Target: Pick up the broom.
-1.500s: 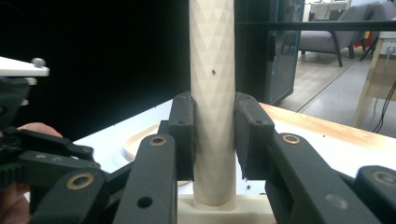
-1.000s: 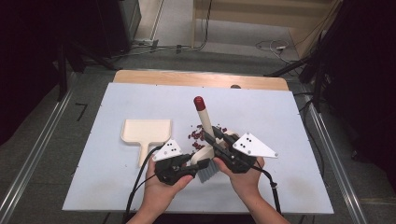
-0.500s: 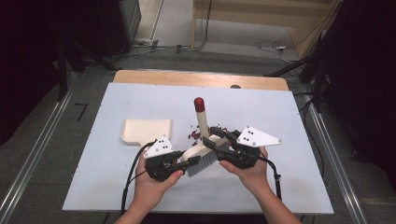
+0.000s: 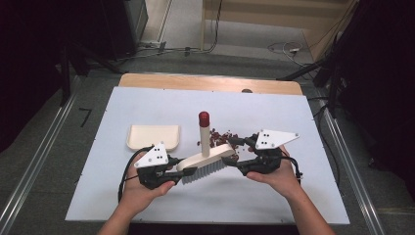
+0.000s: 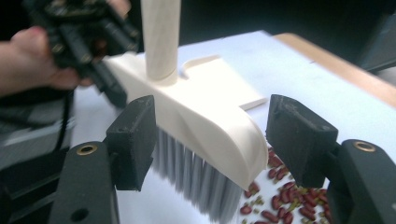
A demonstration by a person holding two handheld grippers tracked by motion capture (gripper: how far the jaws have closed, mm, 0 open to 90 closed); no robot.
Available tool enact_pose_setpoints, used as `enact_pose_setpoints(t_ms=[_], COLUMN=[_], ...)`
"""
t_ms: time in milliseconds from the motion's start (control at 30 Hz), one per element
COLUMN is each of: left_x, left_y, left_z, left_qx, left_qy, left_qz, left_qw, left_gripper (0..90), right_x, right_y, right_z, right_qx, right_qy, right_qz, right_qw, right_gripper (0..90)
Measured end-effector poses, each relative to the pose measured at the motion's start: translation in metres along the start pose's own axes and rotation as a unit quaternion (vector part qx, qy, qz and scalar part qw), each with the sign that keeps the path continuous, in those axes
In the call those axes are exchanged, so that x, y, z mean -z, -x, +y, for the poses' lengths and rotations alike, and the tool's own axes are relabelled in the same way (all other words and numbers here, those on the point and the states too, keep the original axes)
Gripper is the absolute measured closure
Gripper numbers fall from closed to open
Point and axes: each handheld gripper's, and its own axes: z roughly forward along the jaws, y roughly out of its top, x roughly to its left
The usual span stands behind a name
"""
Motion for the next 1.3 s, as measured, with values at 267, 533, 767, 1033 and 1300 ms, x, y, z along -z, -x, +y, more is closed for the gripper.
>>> enact_pose_setpoints(t_ms=[267,533,767,1033,1300], left_x=[-0.002,-0.007,-0.008,-0.008,-0.008], left_y=[0.001,0.006,0.006,0.005,-0.005], left_z=[-0.002,-0.003,-0.004,-0.006,-0.011], left_qx=[-0.027,-0.038,-0.040,-0.037,-0.010], left_qy=[-0.028,-0.037,-0.042,-0.044,-0.031], left_qz=[-0.063,-0.099,-0.115,-0.141,-0.133], left_qw=[0.9973,0.9937,0.9917,0.9884,0.9907], left_gripper=[68.9,68.9,68.9,68.9,62.4], right_x=[-0.008,-0.019,-0.022,-0.023,-0.024], right_y=[0.001,-0.001,-0.003,-0.005,-0.011], right_z=[-0.008,-0.018,-0.021,-0.022,-0.020], right_qx=[0.000,-0.005,0.003,0.023,0.039], right_qy=[-0.048,-0.089,-0.096,-0.108,-0.108], right_qz=[0.090,0.166,0.194,0.228,0.193], right_qw=[0.9948,0.9820,0.9763,0.9674,0.9744], right_gripper=[34.0,46.2,54.2,65.6,66.4])
